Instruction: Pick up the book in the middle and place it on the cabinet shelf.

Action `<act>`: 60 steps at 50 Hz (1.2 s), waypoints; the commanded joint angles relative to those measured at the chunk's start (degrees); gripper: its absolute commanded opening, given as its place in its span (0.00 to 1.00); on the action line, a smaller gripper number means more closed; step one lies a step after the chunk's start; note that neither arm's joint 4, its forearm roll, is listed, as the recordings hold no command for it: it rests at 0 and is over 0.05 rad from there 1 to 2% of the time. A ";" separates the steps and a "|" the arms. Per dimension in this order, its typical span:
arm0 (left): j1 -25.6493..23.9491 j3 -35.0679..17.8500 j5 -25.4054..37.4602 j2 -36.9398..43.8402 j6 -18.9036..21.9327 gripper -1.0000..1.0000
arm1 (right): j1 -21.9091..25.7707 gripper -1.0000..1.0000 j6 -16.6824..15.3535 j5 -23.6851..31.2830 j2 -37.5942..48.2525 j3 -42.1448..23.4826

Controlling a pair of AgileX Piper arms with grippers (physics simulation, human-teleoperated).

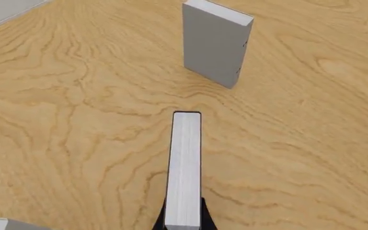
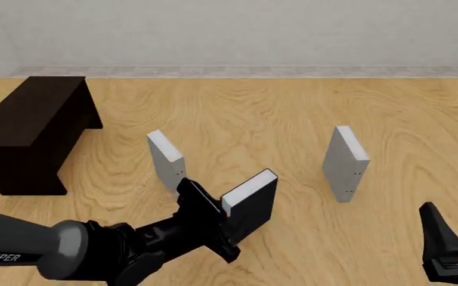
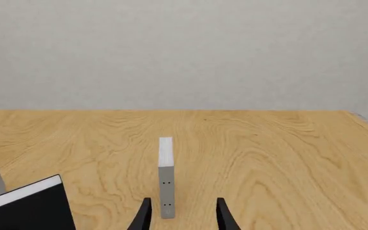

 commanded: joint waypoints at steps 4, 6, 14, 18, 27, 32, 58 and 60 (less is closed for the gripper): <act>0.07 -0.60 -0.04 -0.69 -0.29 0.00 | 0.02 1.00 0.01 0.00 0.00 0.00; 0.22 -0.67 0.33 -1.19 -0.46 0.00 | 0.00 1.00 0.01 -0.02 0.04 0.00; 0.12 0.37 2.55 -6.96 -0.90 0.00 | 0.00 1.00 0.00 0.01 -0.01 0.00; 0.86 1.00 3.35 -10.46 -1.30 0.00 | 0.00 1.00 0.00 0.00 -0.01 0.00; 3.00 2.03 6.01 -18.16 -2.18 0.00 | 0.00 1.00 0.00 0.01 -0.02 0.00; 3.35 2.19 7.54 -20.68 -2.67 0.00 | 0.00 1.00 0.00 0.01 -0.01 0.00; 7.04 -3.53 22.02 -38.02 -8.80 0.00 | -0.02 1.00 -0.01 0.01 -0.02 0.00; 7.32 -4.51 23.58 -38.99 -9.66 0.00 | -0.01 1.00 0.00 0.00 0.00 0.00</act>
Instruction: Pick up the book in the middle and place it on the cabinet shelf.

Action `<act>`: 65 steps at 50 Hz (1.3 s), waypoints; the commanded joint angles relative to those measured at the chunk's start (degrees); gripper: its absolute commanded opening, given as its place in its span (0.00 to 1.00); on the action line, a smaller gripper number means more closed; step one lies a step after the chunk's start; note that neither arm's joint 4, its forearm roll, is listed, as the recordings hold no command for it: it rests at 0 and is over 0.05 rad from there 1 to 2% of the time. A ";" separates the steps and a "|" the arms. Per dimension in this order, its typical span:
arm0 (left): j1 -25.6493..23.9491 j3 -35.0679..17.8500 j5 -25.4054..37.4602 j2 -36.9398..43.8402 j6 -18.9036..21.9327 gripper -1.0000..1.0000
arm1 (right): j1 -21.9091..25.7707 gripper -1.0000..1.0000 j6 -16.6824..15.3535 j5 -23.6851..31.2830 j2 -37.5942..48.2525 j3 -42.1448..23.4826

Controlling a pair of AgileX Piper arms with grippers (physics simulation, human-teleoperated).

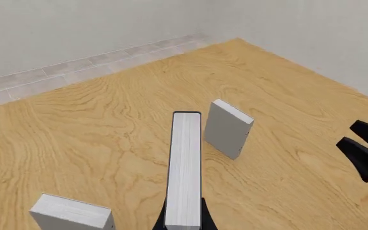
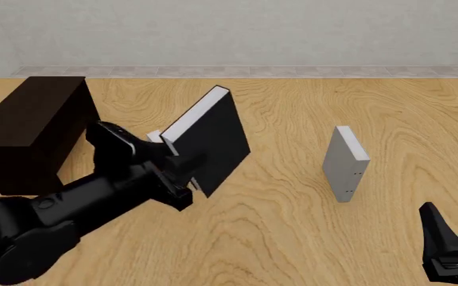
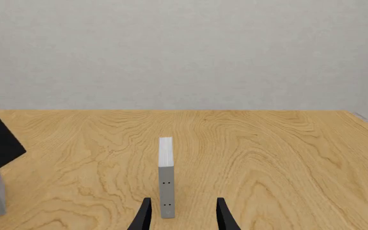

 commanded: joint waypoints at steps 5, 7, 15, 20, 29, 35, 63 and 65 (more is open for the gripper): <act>0.97 -7.41 11.45 -7.23 -5.63 0.00 | 0.00 1.00 0.00 -0.01 0.01 0.00; 1.27 -8.70 13.04 -6.94 -7.18 0.00 | 0.01 1.00 0.00 -0.01 0.01 0.00; 3.21 -11.28 15.79 -8.36 -9.77 0.00 | 0.00 1.00 -0.01 0.00 0.00 0.00; 6.23 -12.86 16.89 -7.29 -14.62 0.00 | -0.01 1.00 0.00 0.01 -0.01 0.00; 12.99 -15.29 17.37 -5.84 -20.65 0.00 | 0.01 1.00 -0.01 0.00 0.00 0.00; 16.26 -16.32 17.52 -3.74 -23.89 0.00 | 0.00 1.00 0.00 -0.02 0.03 0.00; 29.30 -20.46 17.96 -2.62 -34.27 0.00 | -0.01 1.00 0.00 0.00 0.00 0.00; 30.64 -20.54 17.72 -2.58 -34.34 0.00 | 0.01 1.00 0.01 0.01 -0.01 0.00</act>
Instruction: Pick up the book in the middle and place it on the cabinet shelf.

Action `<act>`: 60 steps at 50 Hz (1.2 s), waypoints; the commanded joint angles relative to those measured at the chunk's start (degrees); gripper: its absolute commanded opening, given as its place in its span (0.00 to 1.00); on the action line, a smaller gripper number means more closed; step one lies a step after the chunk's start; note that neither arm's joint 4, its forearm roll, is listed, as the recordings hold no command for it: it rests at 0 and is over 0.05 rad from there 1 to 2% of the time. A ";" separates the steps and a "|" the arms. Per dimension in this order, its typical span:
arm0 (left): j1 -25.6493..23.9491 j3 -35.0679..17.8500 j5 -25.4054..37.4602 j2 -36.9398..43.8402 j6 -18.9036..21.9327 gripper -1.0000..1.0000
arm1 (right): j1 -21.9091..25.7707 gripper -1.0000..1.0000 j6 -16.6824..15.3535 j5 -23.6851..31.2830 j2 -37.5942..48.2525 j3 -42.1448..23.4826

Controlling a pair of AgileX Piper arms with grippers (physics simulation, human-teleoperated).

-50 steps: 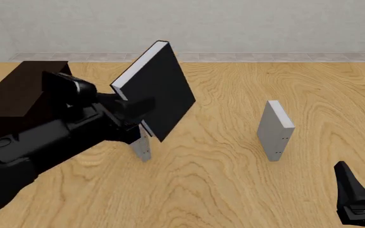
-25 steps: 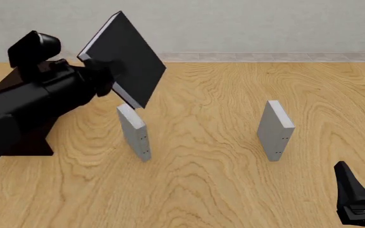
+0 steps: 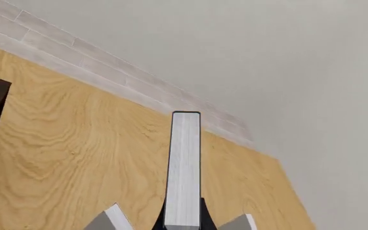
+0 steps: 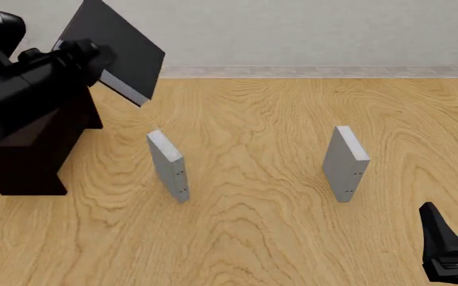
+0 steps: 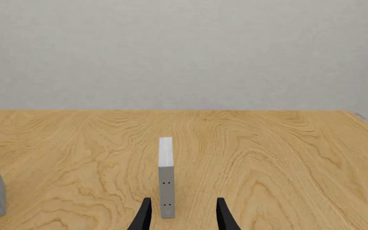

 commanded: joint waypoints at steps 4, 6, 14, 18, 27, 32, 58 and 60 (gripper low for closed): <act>6.80 -1.87 -0.57 2.01 -4.43 0.00 | 0.01 1.00 -0.01 0.00 0.00 0.00; 7.75 -1.78 -0.92 1.73 -4.77 0.00 | -0.01 1.00 -0.02 0.01 -0.02 0.00; 12.30 -1.61 -0.92 1.53 -6.47 0.00 | 0.01 1.00 0.00 0.01 -0.01 0.00; 13.88 -1.65 -0.11 1.47 -8.25 0.00 | 0.00 1.00 0.01 -0.02 0.03 0.00; 16.23 -0.23 -0.81 0.19 -10.99 0.00 | 0.00 1.00 0.01 -0.02 0.04 0.00; 17.38 -0.46 -0.49 0.23 -11.69 0.00 | 0.01 1.00 -0.01 0.01 -0.02 0.00; 24.13 1.31 -4.43 1.06 -15.70 0.00 | 0.01 1.00 -0.01 0.00 0.00 0.00; 25.26 1.09 -4.53 0.78 -15.95 0.00 | 0.00 1.00 -0.01 0.00 0.00 0.00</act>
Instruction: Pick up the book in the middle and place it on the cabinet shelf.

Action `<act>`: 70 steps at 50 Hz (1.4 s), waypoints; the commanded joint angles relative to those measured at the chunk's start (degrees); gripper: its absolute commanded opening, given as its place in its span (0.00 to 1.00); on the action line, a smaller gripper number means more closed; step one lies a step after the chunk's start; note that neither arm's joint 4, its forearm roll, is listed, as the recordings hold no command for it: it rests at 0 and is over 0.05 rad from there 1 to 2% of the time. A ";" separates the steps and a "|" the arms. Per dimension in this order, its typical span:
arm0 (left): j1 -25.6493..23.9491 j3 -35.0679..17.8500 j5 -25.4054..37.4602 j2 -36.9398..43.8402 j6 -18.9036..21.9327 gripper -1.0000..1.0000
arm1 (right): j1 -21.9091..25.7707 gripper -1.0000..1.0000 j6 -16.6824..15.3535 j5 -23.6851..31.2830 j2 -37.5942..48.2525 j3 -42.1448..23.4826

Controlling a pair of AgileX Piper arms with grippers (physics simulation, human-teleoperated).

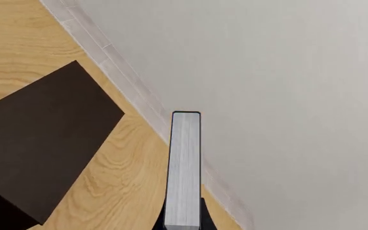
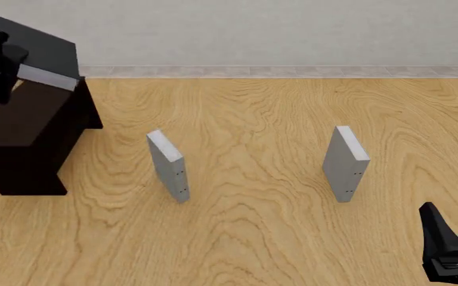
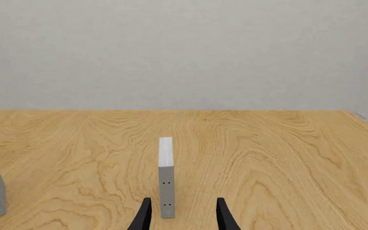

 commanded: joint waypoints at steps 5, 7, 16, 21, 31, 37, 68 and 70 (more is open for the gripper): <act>4.21 -1.35 -1.53 1.01 -0.86 0.00 | 0.00 1.00 0.00 0.00 0.00 0.00; 4.82 -1.53 -1.53 1.67 -1.29 0.00 | 0.00 1.00 0.00 0.02 -0.04 0.00; 6.79 -2.50 -1.62 2.43 -2.00 0.00 | 0.00 1.00 0.00 0.01 -0.01 0.00; 7.55 -2.42 -1.81 2.57 -2.38 0.00 | 0.00 1.00 0.00 -0.01 0.01 0.00; 9.11 -2.13 -1.71 4.72 -2.90 0.00 | -0.02 1.00 0.00 0.01 -0.02 0.00; 8.81 -1.90 -1.90 5.87 -3.45 0.00 | -0.01 1.00 0.01 -0.01 0.02 0.00; 12.40 -0.81 -3.12 8.10 -3.78 0.00 | -0.01 1.00 -0.01 0.01 -0.01 0.00; 12.08 -0.50 -3.43 8.60 -3.70 0.00 | 0.00 1.00 0.01 0.01 -0.02 0.00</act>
